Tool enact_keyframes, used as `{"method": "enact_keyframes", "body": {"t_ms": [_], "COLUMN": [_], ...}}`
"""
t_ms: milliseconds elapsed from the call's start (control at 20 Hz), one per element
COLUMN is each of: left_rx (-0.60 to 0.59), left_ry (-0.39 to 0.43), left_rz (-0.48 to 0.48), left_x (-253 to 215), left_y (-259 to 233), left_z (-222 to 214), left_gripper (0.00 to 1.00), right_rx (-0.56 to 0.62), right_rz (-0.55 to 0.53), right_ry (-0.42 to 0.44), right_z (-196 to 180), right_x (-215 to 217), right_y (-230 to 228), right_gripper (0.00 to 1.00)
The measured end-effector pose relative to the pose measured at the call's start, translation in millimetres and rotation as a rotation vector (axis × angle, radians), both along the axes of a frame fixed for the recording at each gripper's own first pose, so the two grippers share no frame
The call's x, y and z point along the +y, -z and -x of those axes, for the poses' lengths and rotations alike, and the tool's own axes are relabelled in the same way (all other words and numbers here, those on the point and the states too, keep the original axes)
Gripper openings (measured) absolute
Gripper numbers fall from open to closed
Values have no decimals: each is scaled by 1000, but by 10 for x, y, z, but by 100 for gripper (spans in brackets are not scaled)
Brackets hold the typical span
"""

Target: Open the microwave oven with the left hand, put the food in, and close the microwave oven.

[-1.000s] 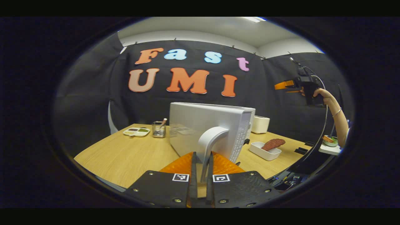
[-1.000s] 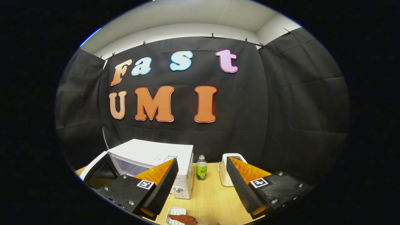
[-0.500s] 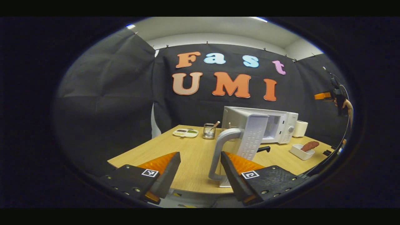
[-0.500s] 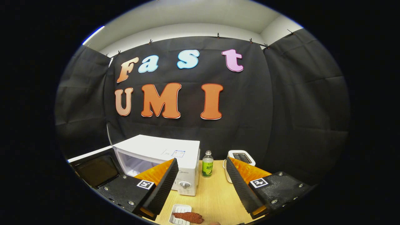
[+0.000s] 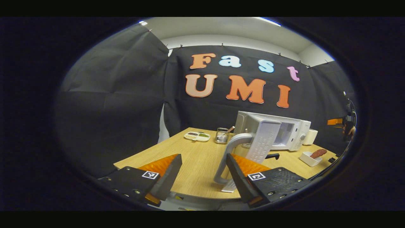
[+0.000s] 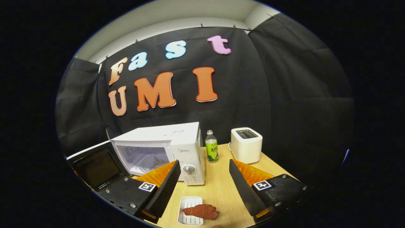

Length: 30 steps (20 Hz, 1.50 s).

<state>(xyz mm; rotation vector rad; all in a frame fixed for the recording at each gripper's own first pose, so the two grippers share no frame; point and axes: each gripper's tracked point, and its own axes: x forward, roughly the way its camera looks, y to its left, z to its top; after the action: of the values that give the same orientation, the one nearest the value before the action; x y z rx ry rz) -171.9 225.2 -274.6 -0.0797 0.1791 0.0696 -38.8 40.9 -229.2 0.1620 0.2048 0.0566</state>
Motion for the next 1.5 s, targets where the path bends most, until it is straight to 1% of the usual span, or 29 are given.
{"method": "enact_keyframes", "body": {"t_ms": [50,150,350,550,650,750,850,900,950,1150,1250,1300,1350,1400,1450,1500], "left_rx": [-2,-10,-3,10,21,24,26,27,27,33,40,40,39,36,35,34], "left_ry": [-5,-40,-67,-70,-70,-64,-62,-61,-58,-58,-58,-59,-61,-64,-68,-72], "left_rz": [-3,-23,-11,-11,-16,-14,-17,-18,-19,-7,-5,-7,-9,-13,-18,-21], "left_x": [42,200,374,478,508,506,510,503,500,508,510,511,522,536,558,561], "left_y": [5,-25,-9,48,79,78,90,90,93,127,157,158,158,144,148,129], "left_z": [-3,6,5,-11,-30,-63,-79,-78,-85,-92,-95,-93,-95,-97,-89,-97], "left_gripper": [86,86,86,86,86,86,86,86,86,86,86,87,87,87,86,87], "right_rx": [21,59,106,116,125,128,131,137,145,174,170,163,155,145,143,146], "right_rz": [-36,-102,-250,-405,-485,-554,-598,-614,-625,-680,-712,-721,-727,-735,-745,-752], "right_ry": [12,46,85,119,121,118,118,119,120,129,135,137,138,136,134,131], "right_z": [13,30,86,112,119,126,128,142,159,239,259,262,257,264,258,251], "right_x": [-38,-122,-151,-114,-36,54,114,136,151,180,157,137,144,137,125,141], "right_y": [155,435,868,1161,1282,1351,1419,1454,1501,1637,1623,1604,1591,1565,1544,1541], "right_gripper": [96,95,95,95,95,93,88,83,81,66,56,47,43,34,28,20]}}
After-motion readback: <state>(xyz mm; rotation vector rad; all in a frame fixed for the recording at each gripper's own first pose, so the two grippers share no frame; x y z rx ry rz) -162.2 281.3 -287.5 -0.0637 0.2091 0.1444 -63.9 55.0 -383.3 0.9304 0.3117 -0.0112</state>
